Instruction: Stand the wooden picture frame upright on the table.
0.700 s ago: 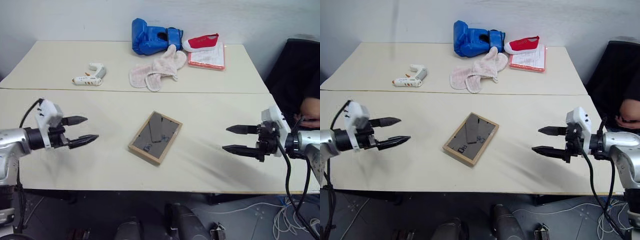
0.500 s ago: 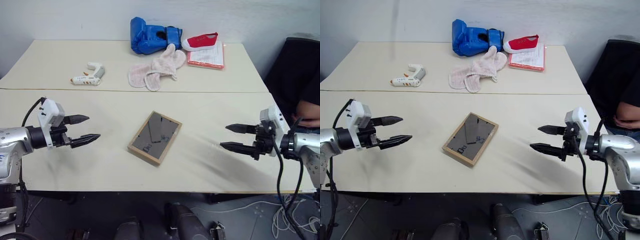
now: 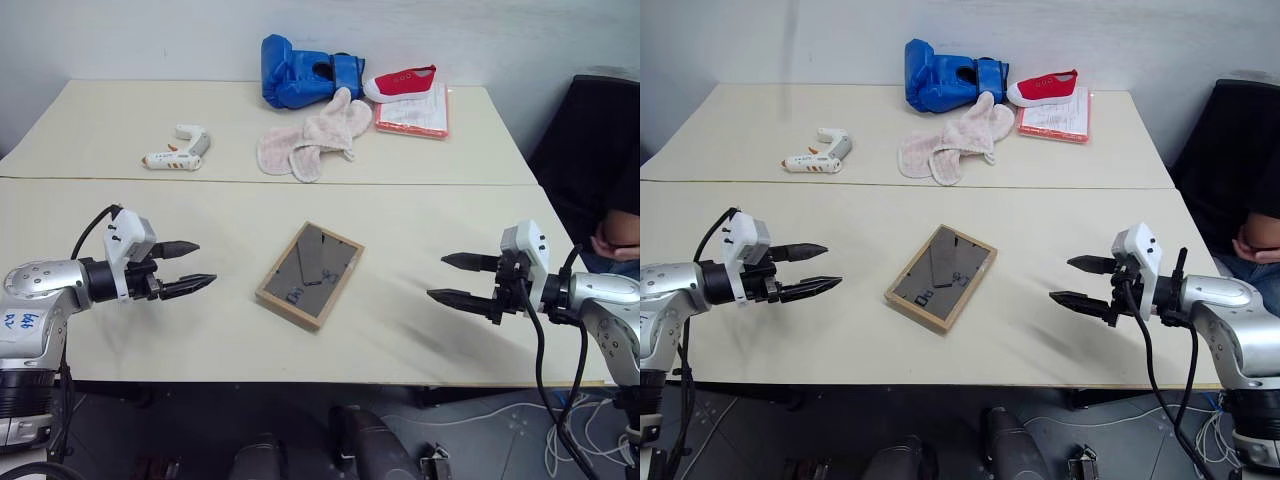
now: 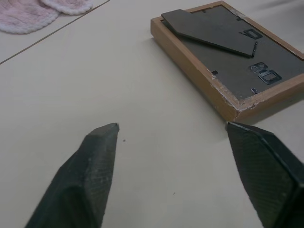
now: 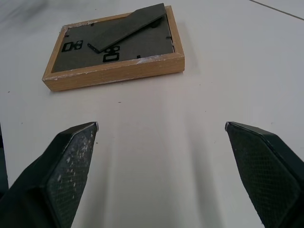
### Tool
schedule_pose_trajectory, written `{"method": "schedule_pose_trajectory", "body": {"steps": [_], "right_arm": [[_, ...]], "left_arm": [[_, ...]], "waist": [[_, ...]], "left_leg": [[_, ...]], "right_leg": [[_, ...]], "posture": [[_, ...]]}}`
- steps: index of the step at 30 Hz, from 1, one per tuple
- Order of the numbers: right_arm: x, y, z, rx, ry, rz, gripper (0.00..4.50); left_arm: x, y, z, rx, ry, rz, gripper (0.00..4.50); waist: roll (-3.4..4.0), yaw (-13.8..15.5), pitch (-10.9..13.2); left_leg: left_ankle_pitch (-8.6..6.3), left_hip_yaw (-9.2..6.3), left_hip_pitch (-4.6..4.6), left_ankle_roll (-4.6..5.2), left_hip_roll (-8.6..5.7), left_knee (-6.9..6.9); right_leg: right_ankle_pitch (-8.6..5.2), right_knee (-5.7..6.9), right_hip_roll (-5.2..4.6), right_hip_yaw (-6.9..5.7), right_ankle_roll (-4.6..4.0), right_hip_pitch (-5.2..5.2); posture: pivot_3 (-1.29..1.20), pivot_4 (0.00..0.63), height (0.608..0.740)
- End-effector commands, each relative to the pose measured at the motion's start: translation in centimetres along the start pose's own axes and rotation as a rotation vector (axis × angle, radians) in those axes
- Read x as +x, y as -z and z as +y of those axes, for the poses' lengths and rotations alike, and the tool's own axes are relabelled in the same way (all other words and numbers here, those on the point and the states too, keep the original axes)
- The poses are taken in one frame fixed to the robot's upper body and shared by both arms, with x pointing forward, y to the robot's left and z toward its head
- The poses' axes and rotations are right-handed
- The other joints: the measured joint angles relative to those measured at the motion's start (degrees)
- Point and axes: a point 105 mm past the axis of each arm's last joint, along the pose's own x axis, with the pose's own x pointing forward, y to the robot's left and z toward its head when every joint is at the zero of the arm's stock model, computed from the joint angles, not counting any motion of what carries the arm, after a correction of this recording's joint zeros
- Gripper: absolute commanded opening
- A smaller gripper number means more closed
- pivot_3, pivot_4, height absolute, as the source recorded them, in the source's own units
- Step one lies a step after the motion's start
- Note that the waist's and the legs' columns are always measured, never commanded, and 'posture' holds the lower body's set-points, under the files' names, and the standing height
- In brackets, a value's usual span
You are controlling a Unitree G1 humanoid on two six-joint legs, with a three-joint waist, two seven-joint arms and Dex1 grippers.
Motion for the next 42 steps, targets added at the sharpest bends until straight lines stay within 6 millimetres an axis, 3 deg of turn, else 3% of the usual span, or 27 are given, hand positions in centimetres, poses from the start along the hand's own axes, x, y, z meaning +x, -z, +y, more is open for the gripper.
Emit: {"method": "schedule_pose_trajectory", "body": {"steps": [1, 9, 11, 15, 20, 25, 30, 34, 38, 42], "right_arm": [[0.3, -1.1, 0.6, -0.073, -0.033, -0.017, 3.28], [2.8, -0.5, 0.2, -0.166, -0.044, 0.023, 0.58], [3.9, -0.6, 0.1, -0.191, -0.053, 0.030, 0.05], [7.2, -0.2, -0.7, -0.249, -0.007, 0.080, 0.05], [9.9, 0.1, -0.2, -0.289, -0.031, 0.113, 0.05], [11.5, 0.0, -0.1, -0.301, -0.031, 0.110, 0.05], [12.9, -0.8, -0.8, -0.309, 0.004, 0.071, 0.05], [13.0, -1.0, -1.4, -0.339, 0.019, 0.074, 0.05], [12.0, -1.0, -1.4, -0.403, -0.004, 0.117, 0.05], [10.0, -0.6, -0.5, -0.466, -0.078, 0.193, 0.00]], "left_arm": [[0.1, -1.1, 0.0, 0.072, 0.024, 0.002, 2.71], [3.6, -0.7, -0.2, 0.119, 0.106, 0.041, 0.18], [5.0, -0.5, -0.4, 0.141, 0.138, 0.060, 0.00], [8.4, 0.7, -1.0, 0.165, 0.187, 0.131, 0.00], [10.8, 0.9, -1.5, 0.168, 0.206, 0.126, 0.00], [11.2, 1.0, -2.7, 0.146, 0.266, 0.112, 0.00], [11.1, 0.5, -6.4, 0.029, 0.388, 0.025, 0.00], [10.7, 1.2, -7.2, -0.048, 0.363, 0.047, 0.00], [9.5, 2.4, -6.3, -0.193, 0.283, 0.101, 0.00], [7.5, 2.3, -6.2, -0.481, 0.261, 0.116, 0.88]], "waist": [[0.00, 0.0, 0.0], [0.00, 0.1, 0.0], [0.00, 0.0, 0.0], [0.00, 0.0, 0.0], [-0.02, 0.0, 0.0], [-0.02, 0.1, 0.0], [-0.02, -0.1, 0.0], [-0.02, -0.2, 0.0], [-0.02, -0.3, 0.0], [-0.02, -0.3, 0.0]], "left_leg": [[0.00, 0.00, 0.00, 0.00, 0.00, 0.00], [0.03, 0.02, 0.02, -0.01, -0.05, 0.07], [0.04, 0.02, 0.02, -0.03, -0.04, 0.07], [0.08, 0.04, 0.00, -0.05, -0.07, 0.18], [0.21, 0.06, -0.13, -0.28, -0.06, 0.20], [0.30, 0.18, -0.42, -0.42, -0.08, 0.38], [0.29, 0.19, -0.48, -0.42, -0.08, 0.59], [0.29, 0.19, -0.52, -0.43, -0.07, 0.60], [0.30, 0.19, -0.49, -0.44, -0.08, 0.61], [0.28, 0.16, -0.50, -0.41, -0.08, 0.60]], "right_leg": [[0.00, 0.00, 0.00, 0.00, 0.00, 0.00], [0.01, 0.10, 0.00, 0.01, 0.01, 0.02], [0.01, 0.09, 0.01, 0.01, 0.01, 0.01], [0.02, 0.16, 0.00, 0.02, 0.03, -0.01], [0.02, 0.25, 0.00, 0.03, 0.03, -0.18], [0.02, 0.74, -0.01, 0.13, 0.02, -0.58], [0.01, 0.83, -0.02, 0.16, 0.00, -0.62], [0.01, 0.88, -0.02, 0.17, 0.00, -0.68], [0.00, 0.88, -0.01, 0.18, -0.01, -0.68], [0.00, 0.85, -0.01, 0.17, -0.01, -0.67]], "posture": [[0.00, 0.150, 0.740], [0.00, 0.150, 0.740], [0.00, 0.150, 0.740], [0.00, 0.150, 0.740], [0.00, 0.150, 0.740], [0.00, 0.150, 0.740], [0.00, 0.150, 0.740], [0.00, 0.150, 0.740], [0.00, 0.150, 0.740], [0.00, 0.150, 0.740]]}}
